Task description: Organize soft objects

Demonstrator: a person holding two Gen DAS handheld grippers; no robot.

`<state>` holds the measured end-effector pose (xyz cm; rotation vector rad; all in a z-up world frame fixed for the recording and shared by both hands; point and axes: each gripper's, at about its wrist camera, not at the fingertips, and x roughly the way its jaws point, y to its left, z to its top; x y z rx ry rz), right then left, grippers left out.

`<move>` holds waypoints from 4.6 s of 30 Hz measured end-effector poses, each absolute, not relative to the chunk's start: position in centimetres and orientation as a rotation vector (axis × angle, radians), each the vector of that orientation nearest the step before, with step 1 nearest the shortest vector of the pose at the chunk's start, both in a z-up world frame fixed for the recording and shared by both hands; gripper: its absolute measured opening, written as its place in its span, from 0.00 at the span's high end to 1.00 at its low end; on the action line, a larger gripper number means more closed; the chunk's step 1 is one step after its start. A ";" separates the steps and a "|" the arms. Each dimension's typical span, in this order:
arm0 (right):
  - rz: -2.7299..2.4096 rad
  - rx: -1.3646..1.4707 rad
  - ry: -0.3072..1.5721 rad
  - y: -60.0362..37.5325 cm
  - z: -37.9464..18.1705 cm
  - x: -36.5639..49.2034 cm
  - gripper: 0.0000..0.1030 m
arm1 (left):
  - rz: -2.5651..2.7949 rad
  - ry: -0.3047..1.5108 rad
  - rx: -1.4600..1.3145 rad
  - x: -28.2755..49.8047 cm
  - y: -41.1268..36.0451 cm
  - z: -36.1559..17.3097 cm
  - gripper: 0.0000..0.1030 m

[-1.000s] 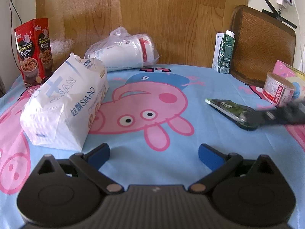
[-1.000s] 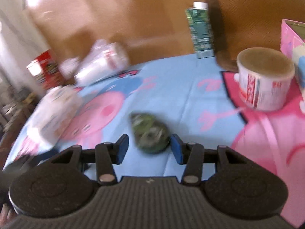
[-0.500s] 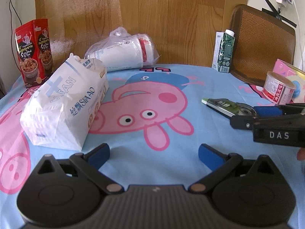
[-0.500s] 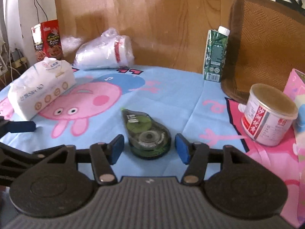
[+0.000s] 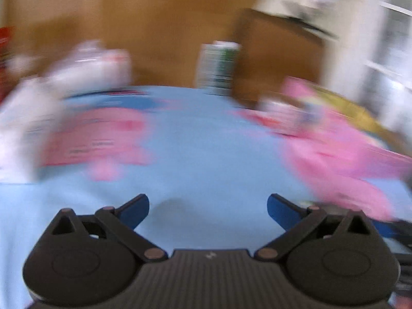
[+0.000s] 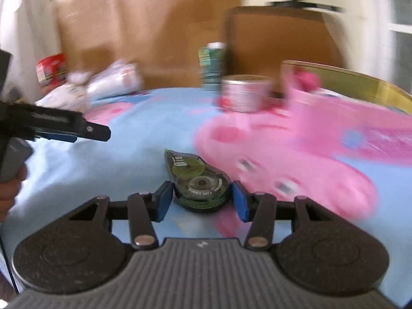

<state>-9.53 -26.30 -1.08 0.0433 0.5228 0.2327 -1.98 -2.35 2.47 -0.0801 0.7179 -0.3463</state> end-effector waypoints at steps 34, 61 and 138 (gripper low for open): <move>-0.172 0.060 0.291 -42.8 1.2 2.9 0.43 | -0.619 0.698 -0.009 8.7 -30.6 7.7 0.27; -0.076 0.530 0.233 -38.4 3.1 -16.1 0.35 | -0.455 0.567 0.266 -5.9 -20.8 8.5 0.00; 0.010 0.505 0.330 -31.7 3.7 -16.4 0.19 | -0.200 0.663 0.213 -10.0 -10.7 4.7 0.00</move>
